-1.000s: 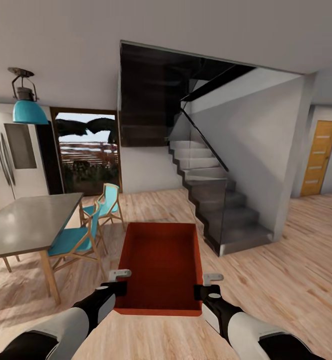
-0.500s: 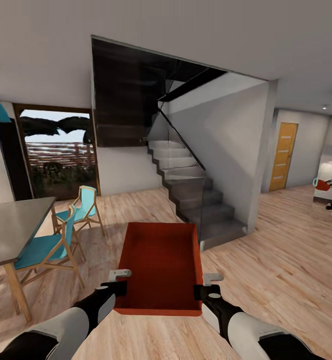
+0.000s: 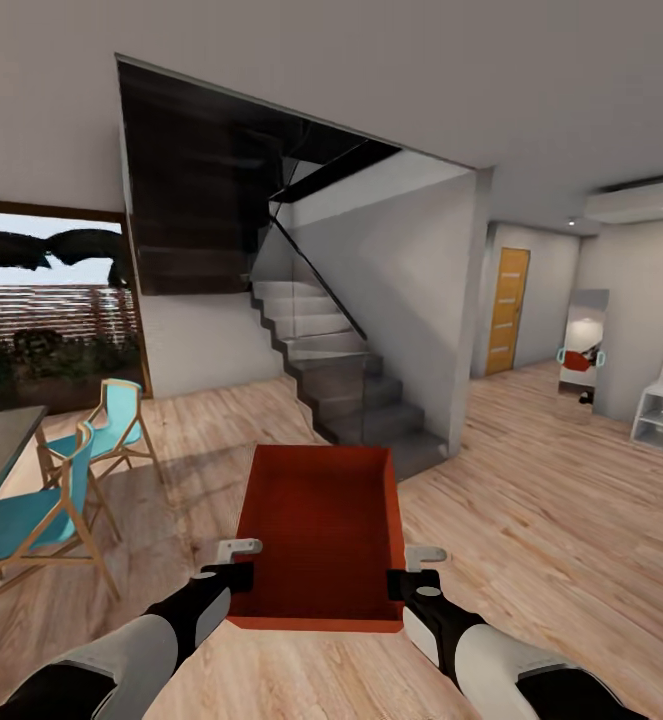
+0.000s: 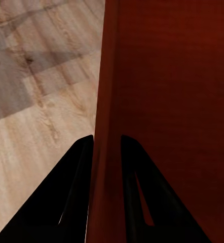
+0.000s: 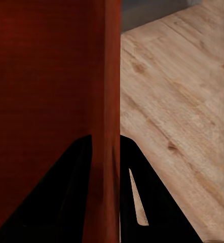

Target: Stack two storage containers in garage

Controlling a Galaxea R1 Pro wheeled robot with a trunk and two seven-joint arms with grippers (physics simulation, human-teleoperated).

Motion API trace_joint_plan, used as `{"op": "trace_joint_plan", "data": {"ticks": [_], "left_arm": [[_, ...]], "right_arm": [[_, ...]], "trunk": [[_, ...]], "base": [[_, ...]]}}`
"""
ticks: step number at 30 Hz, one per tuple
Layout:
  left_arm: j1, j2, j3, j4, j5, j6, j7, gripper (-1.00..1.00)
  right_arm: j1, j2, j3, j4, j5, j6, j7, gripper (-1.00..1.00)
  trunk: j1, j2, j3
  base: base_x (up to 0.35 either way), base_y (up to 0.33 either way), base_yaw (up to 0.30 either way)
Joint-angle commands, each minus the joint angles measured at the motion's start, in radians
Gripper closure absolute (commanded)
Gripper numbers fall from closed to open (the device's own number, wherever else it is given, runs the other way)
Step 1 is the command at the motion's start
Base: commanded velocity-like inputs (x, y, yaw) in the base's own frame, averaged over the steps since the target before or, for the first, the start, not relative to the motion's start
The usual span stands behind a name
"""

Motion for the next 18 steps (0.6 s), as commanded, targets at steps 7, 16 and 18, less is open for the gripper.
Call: {"op": "trace_joint_plan", "data": {"ticks": [7, 16, 18], "left_arm": [[0.000, -0.005, 0.028, -0.011, -0.016, 0.000, 0.018, 1.00], [0.000, -0.005, 0.029, -0.011, -0.016, 0.000, 0.018, 1.00], [0.000, -0.004, 0.030, -0.011, -0.016, 0.000, 0.018, 1.00]], "right_arm": [[0.000, 0.001, -0.003, 0.006, -0.021, -0.006, -0.003, 1.00], [0.000, 0.000, -0.003, 0.006, -0.021, -0.006, -0.003, 1.00], [0.000, 0.000, -0.003, 0.006, -0.021, -0.006, -0.002, 1.00]], "trunk": [[0.000, -0.001, 0.000], [0.000, -0.001, 0.000], [0.000, -0.001, 0.000]], "base": [[0.000, 0.000, -0.289], [0.000, 0.000, -0.289], [0.000, 0.000, -0.289]]}}
